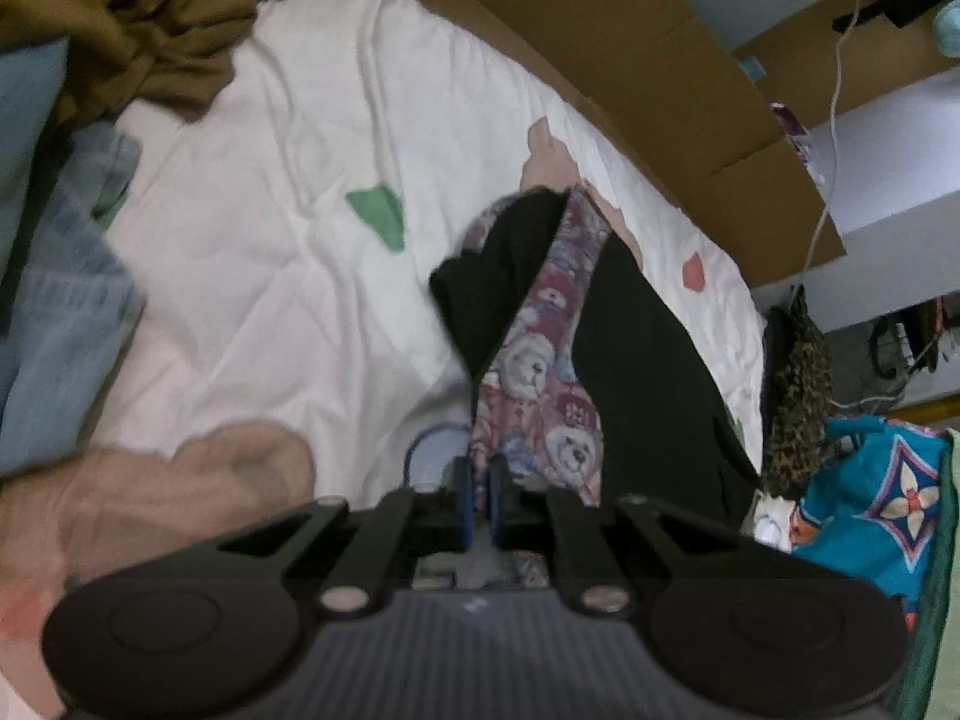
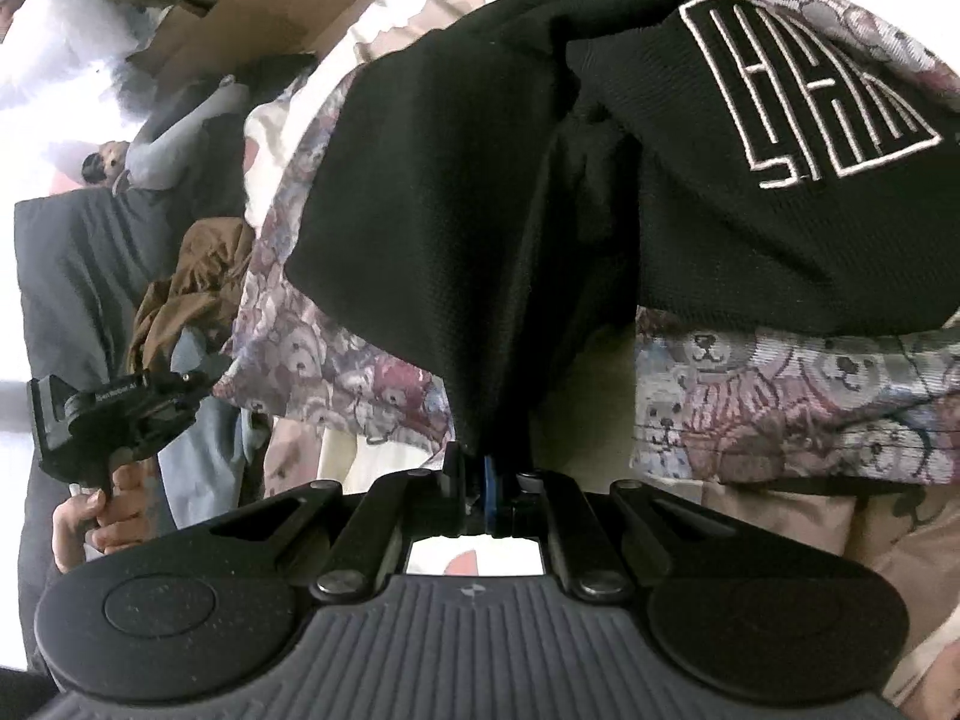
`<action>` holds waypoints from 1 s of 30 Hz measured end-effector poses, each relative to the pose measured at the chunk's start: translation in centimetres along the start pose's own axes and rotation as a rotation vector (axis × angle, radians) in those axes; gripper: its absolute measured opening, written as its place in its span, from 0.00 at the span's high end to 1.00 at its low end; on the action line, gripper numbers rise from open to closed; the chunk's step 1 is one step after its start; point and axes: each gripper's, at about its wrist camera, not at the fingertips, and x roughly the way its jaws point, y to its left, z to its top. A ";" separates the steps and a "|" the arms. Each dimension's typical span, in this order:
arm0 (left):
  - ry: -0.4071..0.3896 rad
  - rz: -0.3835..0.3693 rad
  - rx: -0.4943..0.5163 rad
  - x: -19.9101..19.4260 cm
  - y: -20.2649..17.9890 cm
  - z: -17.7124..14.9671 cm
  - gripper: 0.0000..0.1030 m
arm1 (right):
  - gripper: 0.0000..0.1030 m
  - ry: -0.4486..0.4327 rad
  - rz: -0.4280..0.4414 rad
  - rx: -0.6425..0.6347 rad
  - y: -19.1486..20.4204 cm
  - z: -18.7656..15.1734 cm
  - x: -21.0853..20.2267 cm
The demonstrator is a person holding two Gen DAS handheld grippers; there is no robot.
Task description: Fold clothes
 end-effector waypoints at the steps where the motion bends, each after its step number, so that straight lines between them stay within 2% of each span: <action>1: 0.002 -0.001 0.005 -0.2 0.1 -0.2 0.95 | 0.97 0.002 0.001 -0.003 -0.1 -0.1 -0.3; 6: 0.006 -0.015 -0.024 -1.3 1.0 -1.3 0.95 | 0.97 0.022 0.003 -0.017 -0.3 -0.5 -0.7; 11: 0.022 -0.022 -0.016 -2.3 1.7 -2.8 0.95 | 0.97 0.079 0.022 -0.045 0.4 -1.8 0.1; 15: 0.059 0.008 -0.016 -2.7 2.5 -4.3 0.95 | 0.97 0.128 0.032 -0.112 1.4 -3.0 0.7; 18: 0.046 0.022 -0.035 -3.5 3.2 -5.2 0.95 | 0.97 0.160 0.036 -0.144 1.5 -3.8 0.7; 25: 0.016 0.064 -0.081 -6.2 5.1 -6.4 0.95 | 0.97 0.212 0.045 -0.174 1.5 -4.6 0.8; 28: 0.034 0.102 -0.090 -6.6 6.2 -6.5 0.95 | 0.93 0.236 0.023 -0.164 1.5 -4.5 1.1; 30: 0.044 0.120 -0.123 -6.7 7.1 -6.4 0.92 | 0.92 0.219 0.014 -0.157 1.7 -4.0 0.9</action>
